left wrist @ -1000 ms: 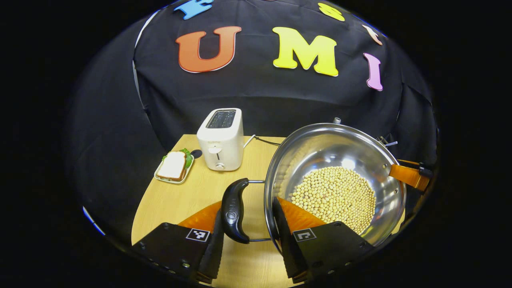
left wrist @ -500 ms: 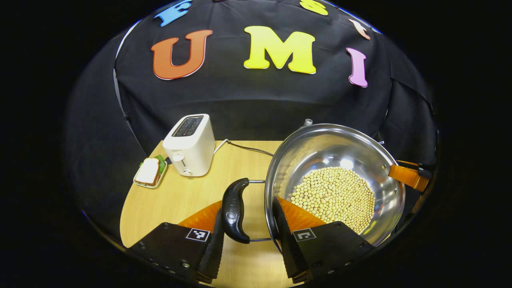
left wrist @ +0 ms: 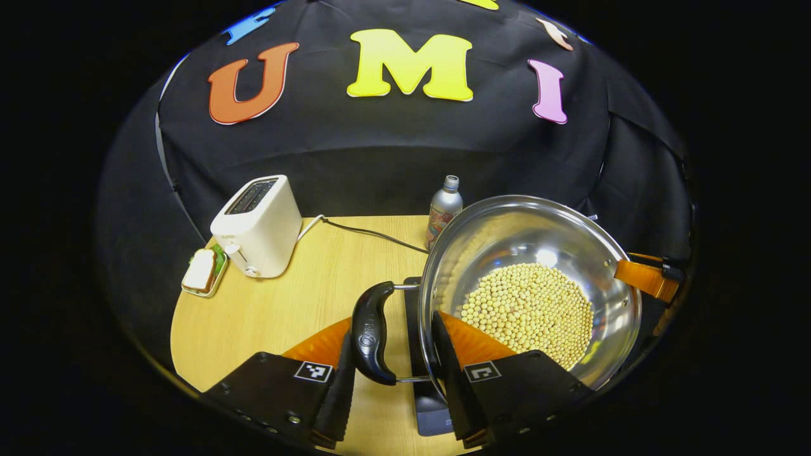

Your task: First push the handle of the pot to place it horizontally, then grasp the pot with both hands and set it on the induction cooktop.

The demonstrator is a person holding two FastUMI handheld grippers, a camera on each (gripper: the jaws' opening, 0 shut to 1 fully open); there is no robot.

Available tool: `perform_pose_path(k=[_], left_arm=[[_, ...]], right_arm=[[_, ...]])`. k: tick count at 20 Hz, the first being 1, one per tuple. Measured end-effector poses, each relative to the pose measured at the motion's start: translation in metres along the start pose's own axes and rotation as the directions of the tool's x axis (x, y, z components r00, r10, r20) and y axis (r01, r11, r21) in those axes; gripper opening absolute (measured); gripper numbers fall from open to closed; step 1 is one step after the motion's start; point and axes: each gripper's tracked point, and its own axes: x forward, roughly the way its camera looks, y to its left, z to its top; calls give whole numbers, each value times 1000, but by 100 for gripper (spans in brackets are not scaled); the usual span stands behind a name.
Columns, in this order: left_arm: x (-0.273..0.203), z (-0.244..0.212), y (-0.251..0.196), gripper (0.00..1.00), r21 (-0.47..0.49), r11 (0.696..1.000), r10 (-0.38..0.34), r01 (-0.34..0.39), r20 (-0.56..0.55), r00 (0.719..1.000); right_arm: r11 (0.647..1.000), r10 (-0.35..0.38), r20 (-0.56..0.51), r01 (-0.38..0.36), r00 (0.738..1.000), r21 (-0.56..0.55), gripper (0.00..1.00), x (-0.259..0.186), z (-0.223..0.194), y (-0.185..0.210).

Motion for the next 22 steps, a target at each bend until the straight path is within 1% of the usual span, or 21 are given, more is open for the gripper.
perform_pose_path(k=[3,4,5,8,10,11,13,14,15,17,18,19,20,21,22], left_arm=[[7,-2,-7,60,7,1000,6,-6,-3,1000],[10,-3,-9,60,7,1000,5,-5,-6,1000],[14,-4,-10,60,8,1000,5,-5,-8,1000],[32,-12,-15,60,15,1000,8,-8,-26,1000],[47,-23,-11,60,19,1000,6,-6,-47,999],[54,-27,-9,60,17,1000,5,-4,-55,998],[66,-34,-5,61,16,1000,6,-5,-63,998],[71,-37,-5,61,15,1000,7,-6,-67,998],[75,-39,-5,61,13,1000,6,-5,-69,998],[84,-46,-3,60,-1,1000,2,-2,-77,997],[89,-49,-3,60,-3,1000,-3,2,-75,997],[94,-53,-3,60,-3,1000,-9,9,-76,997],[93,-50,-3,60,-12,1000,-17,17,-45,999],[95,-48,-3,61,-22,999,-29,29,-22,999],[95,-49,-3,61,-37,999,-38,38,-1,999]], right_arm=[[1000,10,-1,-10,1000,10,55,11,-5,-9],[1000,12,-2,-12,1000,17,52,14,-6,-12],[1000,13,-5,-13,1000,22,55,19,-8,-14],[1000,10,-15,-10,1000,20,55,36,-21,-21],[1000,6,-27,-6,1000,10,55,49,-30,-23],[1000,6,-33,-6,999,13,53,55,-34,-24],[1000,10,-45,-8,999,24,53,68,-41,-25],[1000,11,-51,-10,999,25,55,74,-46,-25],[1000,12,-55,-11,998,27,53,79,-50,-25],[999,10,-63,-7,998,32,53,87,-54,-26],[999,7,-66,-5,998,32,55,91,-57,-27],[999,5,-68,-3,998,38,53,94,-61,-28],[999,11,-34,-10,999,53,55,98,-59,-29],[999,14,-34,-12,999,53,54,96,-59,-28],[998,14,-6,-14,1000,58,57,97,-58,-28]])
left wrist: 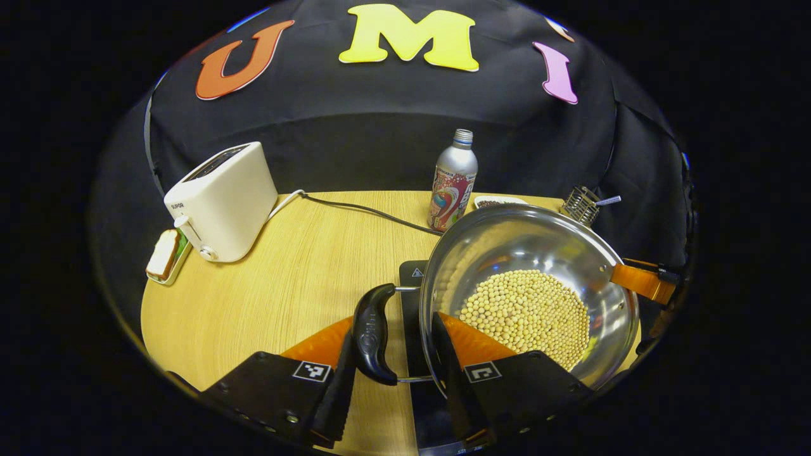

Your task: First push the handle of the pot to place it horizontally, then grasp the pot with both hands and set it on the induction cooktop.

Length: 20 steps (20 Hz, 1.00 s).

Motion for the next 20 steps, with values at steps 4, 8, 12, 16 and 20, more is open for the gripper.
perform_pose_path(k=[4,8,12,16,20], left_arm=[[1,4,-1,62,-30,999,-19,21,53,998],[2,5,-2,53,-40,999,-32,35,76,997],[1,3,-1,66,-70,997,-33,40,98,995],[-13,-2,7,95,-78,997,1,13,177,984],[-50,-8,0,99,-87,995,-20,46,280,960]], right_arm=[[1000,-10,49,11,999,-6,63,0,-1,-2],[999,-28,69,29,997,-15,63,0,-2,-3],[999,-33,101,34,994,-13,65,1,0,-4],[998,-51,164,54,985,-15,75,-5,-2,-9],[997,-38,219,51,975,-54,84,-28,-9,-3]])
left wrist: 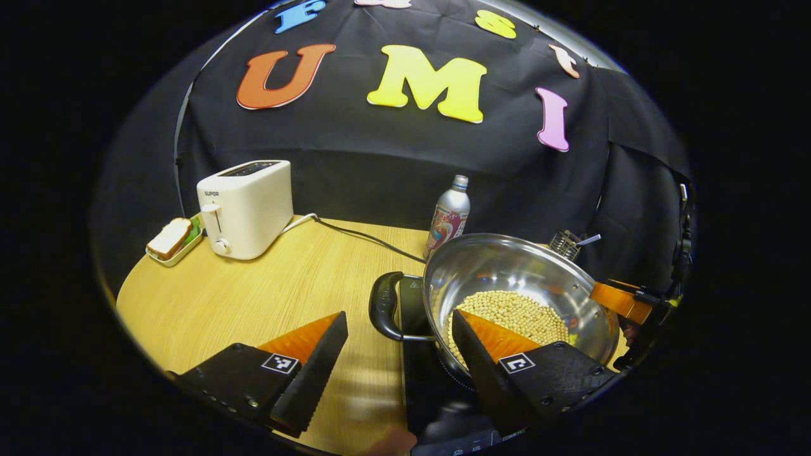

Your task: First push the handle of the pot to place it horizontally, then grasp the pot with both hands and set it on the induction cooktop.

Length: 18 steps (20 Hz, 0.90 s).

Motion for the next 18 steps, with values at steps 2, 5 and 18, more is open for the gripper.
perform_pose_path(k=[2,5,18], left_arm=[[-24,4,1,99,3,1000,1,-1,51,999],[-54,9,10,98,26,999,40,-43,105,994],[-191,16,25,95,72,986,126,-150,270,955]], right_arm=[[1000,-2,17,2,1000,-6,84,-18,-3,4],[1000,-7,50,8,999,-11,84,-48,-7,7],[999,-11,267,23,964,-42,92,-187,8,27]])
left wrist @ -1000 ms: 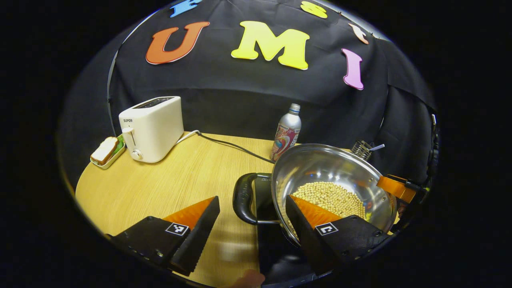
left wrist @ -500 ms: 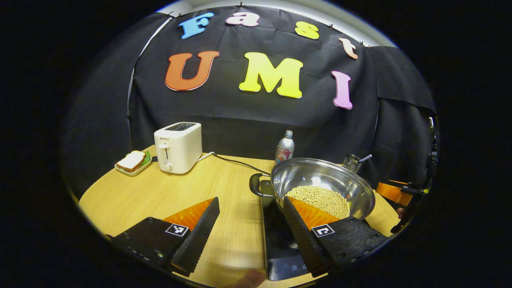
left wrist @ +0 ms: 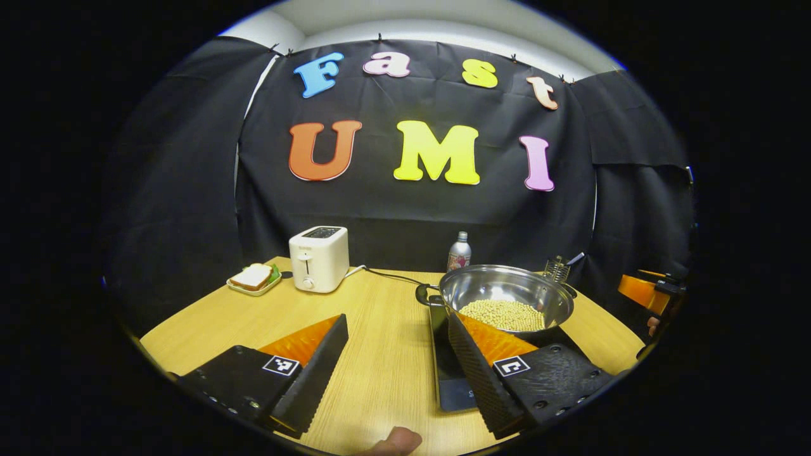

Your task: First push the handle of the pot to place it horizontally, then grasp the pot with both hands and set it on the induction cooktop.

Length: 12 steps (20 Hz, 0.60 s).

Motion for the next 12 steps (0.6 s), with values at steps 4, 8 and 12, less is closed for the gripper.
perform_pose_path(k=[4,8,12], left_arm=[[-39,23,-5,95,1,1000,-20,20,31,999],[-82,67,6,95,53,998,39,-46,133,990],[-110,95,1,95,52,998,21,-30,167,986]], right_arm=[[999,-17,63,19,998,-39,94,-42,28,2],[997,-49,166,58,985,-52,94,-89,68,4],[998,-49,216,58,975,-34,94,-126,101,6]])
